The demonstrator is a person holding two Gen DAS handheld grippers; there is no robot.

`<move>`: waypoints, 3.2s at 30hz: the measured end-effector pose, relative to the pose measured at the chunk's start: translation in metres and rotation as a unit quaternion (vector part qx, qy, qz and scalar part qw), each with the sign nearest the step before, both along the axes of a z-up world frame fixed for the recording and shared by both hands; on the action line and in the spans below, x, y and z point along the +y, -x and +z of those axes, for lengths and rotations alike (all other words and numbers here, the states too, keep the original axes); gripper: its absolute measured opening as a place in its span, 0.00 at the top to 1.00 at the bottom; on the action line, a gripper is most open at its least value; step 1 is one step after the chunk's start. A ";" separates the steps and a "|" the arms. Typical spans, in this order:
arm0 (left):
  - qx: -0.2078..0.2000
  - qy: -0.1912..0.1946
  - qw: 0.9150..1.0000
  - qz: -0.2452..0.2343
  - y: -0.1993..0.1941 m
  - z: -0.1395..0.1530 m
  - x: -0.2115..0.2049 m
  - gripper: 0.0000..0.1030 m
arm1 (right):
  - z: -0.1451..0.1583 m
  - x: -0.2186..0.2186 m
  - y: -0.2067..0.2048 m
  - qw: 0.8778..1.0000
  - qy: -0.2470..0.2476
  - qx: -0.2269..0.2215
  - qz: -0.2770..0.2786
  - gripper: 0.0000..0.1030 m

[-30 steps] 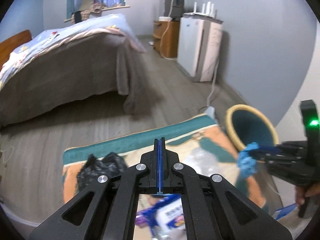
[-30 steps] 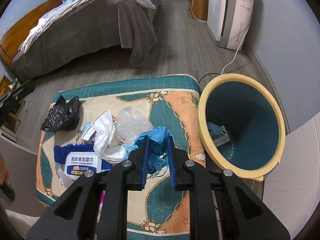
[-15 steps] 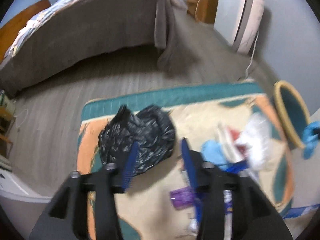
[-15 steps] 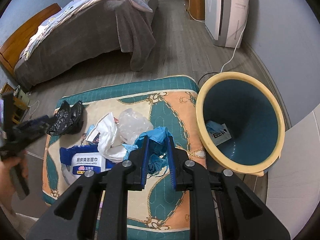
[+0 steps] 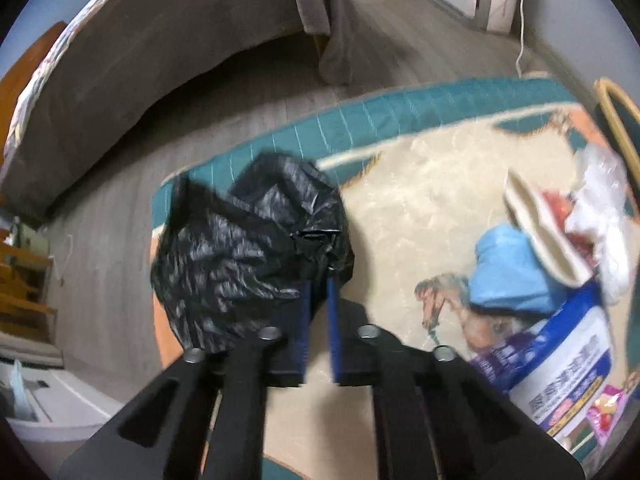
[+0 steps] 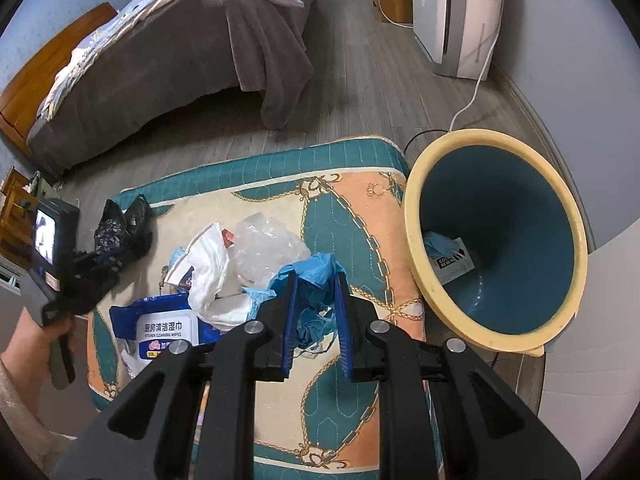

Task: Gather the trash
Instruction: 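Grasp the black plastic bag with the left gripper and lift it, then drop the glove into the bin with the right gripper while the left drops the black bag, then move both tools back over the stool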

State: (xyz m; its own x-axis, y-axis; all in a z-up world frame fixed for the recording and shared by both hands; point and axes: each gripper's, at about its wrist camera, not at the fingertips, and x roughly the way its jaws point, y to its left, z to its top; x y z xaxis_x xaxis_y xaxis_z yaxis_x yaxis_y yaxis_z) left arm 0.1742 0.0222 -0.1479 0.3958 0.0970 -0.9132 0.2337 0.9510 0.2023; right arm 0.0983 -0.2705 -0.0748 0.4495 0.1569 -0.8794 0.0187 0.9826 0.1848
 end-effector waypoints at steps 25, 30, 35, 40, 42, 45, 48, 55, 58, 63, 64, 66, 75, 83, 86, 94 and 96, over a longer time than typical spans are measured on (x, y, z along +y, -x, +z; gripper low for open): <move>-0.179 0.145 0.956 -0.181 0.075 0.158 -0.172 0.98 | 0.028 -0.075 -0.001 0.995 0.003 -0.056 -0.086 0.84; -0.156 0.175 0.950 -0.208 0.088 0.153 -0.214 0.98 | 0.031 -0.107 0.004 0.989 0.025 -0.066 -0.128 0.84; -0.134 0.183 0.944 -0.237 0.096 0.151 -0.252 0.98 | 0.023 -0.147 0.008 0.981 0.039 -0.057 -0.183 0.84; -0.114 0.200 0.941 -0.249 0.094 0.149 -0.269 0.98 | 0.012 -0.180 0.012 0.972 0.035 -0.043 -0.229 0.84; -0.103 0.205 0.940 -0.253 0.092 0.146 -0.276 0.98 | 0.009 -0.187 0.013 0.970 0.030 -0.039 -0.239 0.84; -0.090 0.204 0.941 -0.256 0.087 0.138 -0.284 0.98 | 0.002 -0.197 0.014 0.966 0.027 -0.032 -0.255 0.84; -0.075 0.206 0.942 -0.255 0.078 0.129 -0.295 0.98 | -0.005 -0.203 0.013 0.962 0.019 -0.023 -0.271 0.84; -0.074 0.191 0.942 -0.267 0.061 0.115 -0.322 0.98 | -0.002 -0.202 0.012 0.961 0.009 -0.040 -0.275 0.84; -0.089 0.198 0.938 -0.268 0.057 0.120 -0.327 0.97 | 0.002 -0.206 0.015 0.958 0.005 -0.057 -0.281 0.77; -0.094 0.211 0.937 -0.262 0.054 0.123 -0.323 0.64 | 0.007 -0.208 0.017 0.953 0.006 -0.076 -0.293 0.45; -0.097 0.210 0.937 -0.261 0.054 0.124 -0.321 0.58 | 0.007 -0.207 0.016 0.953 0.005 -0.077 -0.294 0.44; -0.101 0.208 0.939 -0.254 0.053 0.123 -0.318 0.54 | 0.006 -0.207 0.015 0.953 -0.003 -0.076 -0.293 0.42; -0.122 0.208 0.947 -0.211 0.052 0.130 -0.291 0.09 | 0.016 -0.197 0.014 0.959 0.013 -0.091 -0.270 0.06; -0.134 0.193 0.957 -0.170 0.068 0.146 -0.250 0.07 | 0.036 -0.182 0.019 0.962 0.027 -0.098 -0.252 0.06; -0.147 0.183 0.959 -0.159 0.079 0.158 -0.226 0.07 | 0.047 -0.170 0.022 0.965 0.048 -0.106 -0.236 0.06; -0.179 0.153 0.966 -0.103 0.110 0.183 -0.146 0.06 | 0.062 -0.113 0.026 0.970 0.118 -0.087 -0.192 0.06; -0.183 0.147 0.968 -0.085 0.115 0.186 -0.126 0.06 | 0.065 -0.091 0.027 0.975 0.118 -0.084 -0.170 0.06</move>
State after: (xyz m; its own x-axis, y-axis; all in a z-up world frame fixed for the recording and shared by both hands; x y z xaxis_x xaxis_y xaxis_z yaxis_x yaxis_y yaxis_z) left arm 0.0589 -0.1039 0.0376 0.6851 -0.2413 -0.6873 0.3563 0.9340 0.0273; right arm 0.0709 -0.3618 -0.0103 0.5803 -0.2232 -0.7832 0.3397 0.9404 -0.0163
